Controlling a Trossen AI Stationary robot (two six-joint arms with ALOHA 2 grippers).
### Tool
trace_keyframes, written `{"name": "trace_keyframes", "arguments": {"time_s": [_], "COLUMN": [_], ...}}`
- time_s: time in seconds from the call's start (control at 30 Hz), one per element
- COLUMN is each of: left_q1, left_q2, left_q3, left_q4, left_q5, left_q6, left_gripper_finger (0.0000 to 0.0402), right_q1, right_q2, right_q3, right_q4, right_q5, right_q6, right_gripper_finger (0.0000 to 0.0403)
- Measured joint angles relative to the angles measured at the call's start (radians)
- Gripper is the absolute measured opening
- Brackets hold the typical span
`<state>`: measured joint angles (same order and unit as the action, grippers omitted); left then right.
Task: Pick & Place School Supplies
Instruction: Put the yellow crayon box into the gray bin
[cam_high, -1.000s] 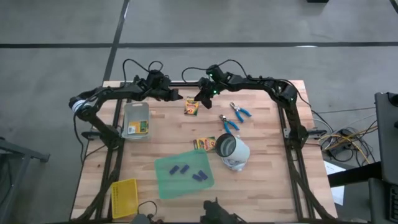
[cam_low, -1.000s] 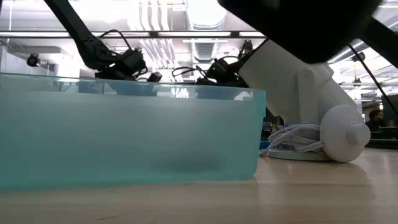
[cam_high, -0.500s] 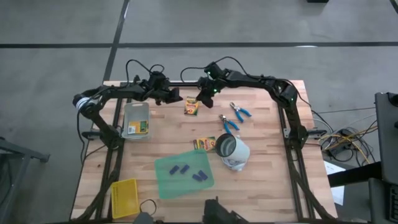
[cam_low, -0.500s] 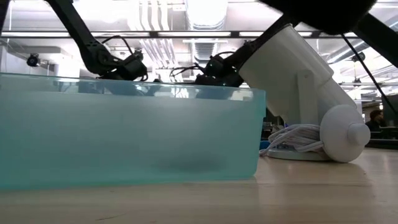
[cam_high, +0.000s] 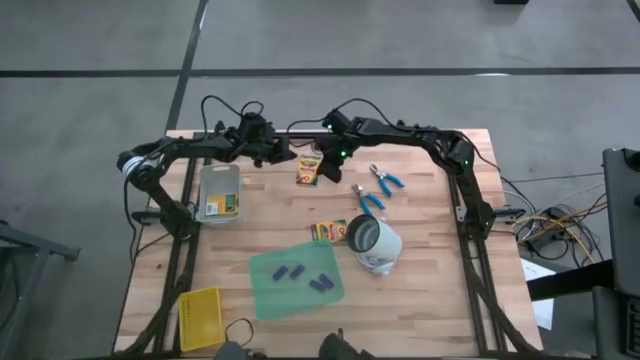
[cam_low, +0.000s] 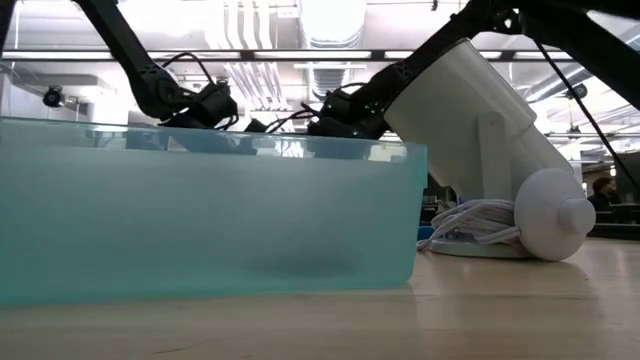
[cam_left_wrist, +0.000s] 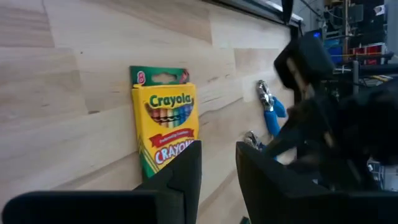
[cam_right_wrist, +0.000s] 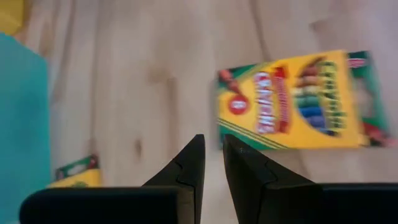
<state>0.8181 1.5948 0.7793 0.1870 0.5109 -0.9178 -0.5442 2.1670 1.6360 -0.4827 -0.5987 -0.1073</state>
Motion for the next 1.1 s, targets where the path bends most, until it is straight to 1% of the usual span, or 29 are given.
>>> {"name": "trace_keyframes", "arguments": {"time_s": [0.07, 0.17, 0.23, 0.3, 0.43, 0.5, 0.57, 0.7, 0.77, 0.87, 0.93, 1.1], "left_q1": [-0.002, -0.002, -0.002, -0.002, -0.002, -0.002, -0.004, -0.010, -0.016, -0.030, -0.038, -0.061], "left_q2": [0.000, 0.000, 0.000, 0.000, 0.000, 0.000, 0.000, 0.000, 0.000, 0.004, 0.017, 0.101], "left_q3": [0.003, 0.005, 0.005, 0.005, 0.005, 0.005, 0.005, 0.006, 0.006, 0.006, 0.007, 0.040], "left_q4": [0.001, 0.000, 0.000, 0.000, 0.000, 0.000, 0.000, -0.001, -0.001, -0.001, -0.001, -0.003], "left_q5": [-0.004, -0.006, -0.006, -0.006, -0.007, -0.007, -0.007, -0.010, -0.024, -0.069, -0.089, -0.083], "left_q6": [0.000, 0.001, 0.006, 0.010, 0.022, 0.024, 0.022, 0.022, 0.024, 0.027, 0.027, 0.028], "left_gripper_finger": [0.0103, 0.0103, 0.0103, 0.0103, 0.0103, 0.0103, 0.0103, 0.0103, 0.0103, 0.0103, 0.0103, 0.0103], "right_q1": [0.010, 0.015, 0.013, 0.010, -0.009, -0.029, -0.053, -0.099, -0.112, -0.122, -0.123, -0.121], "right_q2": [0.000, 0.000, 0.001, 0.001, 0.002, 0.001, 0.001, -0.001, -0.003, -0.015, -0.032, -0.087], "right_q3": [-0.004, -0.009, -0.010, -0.016, -0.023, -0.023, -0.023, -0.023, -0.023, -0.023, -0.023, -0.037], "right_q4": [0.039, 0.074, 0.079, 0.092, 0.162, 0.198, 0.238, 0.379, 0.448, 0.501, 0.502, 0.497], "right_q5": [0.010, 0.067, 0.074, 0.069, 0.005, -0.050, -0.141, -0.376, -0.441, -0.451, -0.451, -0.426], "right_q6": [0.025, 0.043, 0.072, 0.060, 0.037, 0.040, 0.070, 0.076, 0.075, 0.063, 0.033, -0.022], "right_gripper_finger": [0.0057, 0.0057, 0.0057, 0.0057, 0.0057, 0.0057, 0.0057, 0.0057, 0.0057, 0.0057, 0.0057, 0.0057]}}
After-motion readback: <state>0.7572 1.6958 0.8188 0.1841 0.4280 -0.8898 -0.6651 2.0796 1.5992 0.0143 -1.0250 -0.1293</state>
